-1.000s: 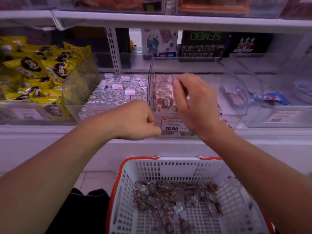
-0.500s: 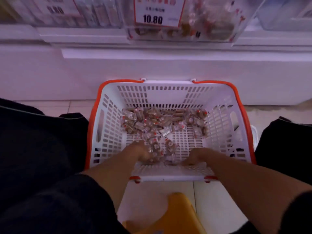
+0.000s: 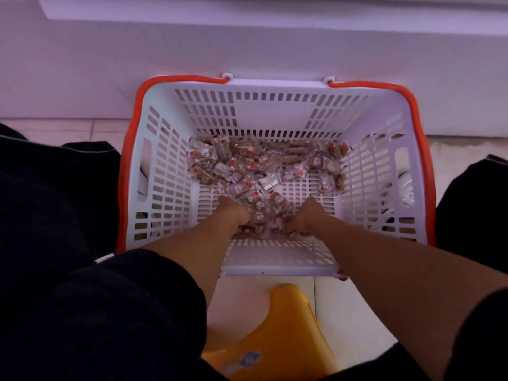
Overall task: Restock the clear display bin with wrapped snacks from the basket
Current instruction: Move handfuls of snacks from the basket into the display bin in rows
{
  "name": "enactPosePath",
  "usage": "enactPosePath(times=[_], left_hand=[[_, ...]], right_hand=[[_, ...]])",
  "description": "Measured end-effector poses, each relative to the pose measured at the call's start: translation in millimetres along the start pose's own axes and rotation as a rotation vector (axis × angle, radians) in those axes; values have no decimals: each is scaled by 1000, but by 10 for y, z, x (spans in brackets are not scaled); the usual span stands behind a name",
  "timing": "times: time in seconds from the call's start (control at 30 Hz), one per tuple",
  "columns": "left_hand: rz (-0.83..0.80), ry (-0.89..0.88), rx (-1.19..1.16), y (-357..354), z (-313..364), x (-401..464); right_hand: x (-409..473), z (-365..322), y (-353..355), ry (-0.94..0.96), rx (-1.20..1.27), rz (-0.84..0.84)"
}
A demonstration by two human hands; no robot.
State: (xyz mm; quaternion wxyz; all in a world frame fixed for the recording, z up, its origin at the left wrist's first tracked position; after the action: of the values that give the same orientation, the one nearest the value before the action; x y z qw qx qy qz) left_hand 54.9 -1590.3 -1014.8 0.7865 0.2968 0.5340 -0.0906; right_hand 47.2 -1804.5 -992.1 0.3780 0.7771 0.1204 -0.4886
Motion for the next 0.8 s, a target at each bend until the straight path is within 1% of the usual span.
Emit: enactPosePath(times=[0.07,0.1,0.17,0.23,0.33,0.47,0.57,0.7,0.8], left_hand=[[-33,31,-209,-72,-19,9],[-43,39,-294,-91,-15,1],[-54,50,-402,-105,-5,-5],[-27,55,-453,-62,-22,0],[32,49,-464,26,-62,36],[97,13,-420,141,-94,63],[78,-7,-357,224,-131,71],[77,-45,-290,378,-158,25],[52,-99,-295,438,-73,-86]], right_hand=[[35,-57,-23,-8,209,-17],[49,-85,-42,-11,260,-30],[68,-119,-108,-13,328,-72],[27,-136,-219,-21,339,-145],[2,-98,-323,-62,299,-216],[7,-104,-299,-65,273,-256],[-55,-111,-282,-52,184,-351],[-143,-162,-111,20,210,-285],[-262,-156,-54,22,265,-308]])
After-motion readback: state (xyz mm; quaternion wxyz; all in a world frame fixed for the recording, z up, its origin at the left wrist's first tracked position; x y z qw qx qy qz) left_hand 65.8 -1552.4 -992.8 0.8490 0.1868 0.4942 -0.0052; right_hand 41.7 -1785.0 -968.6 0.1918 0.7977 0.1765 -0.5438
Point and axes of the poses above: each hand's wrist, its own x-axis towards the middle knuckle, its own y-axis out of the back of the hand, z = x × y, the point moved 10 cm from there along x, towards the middle knuckle, and after that the axes turned 3 degrees about x, right-handed, at the moved point
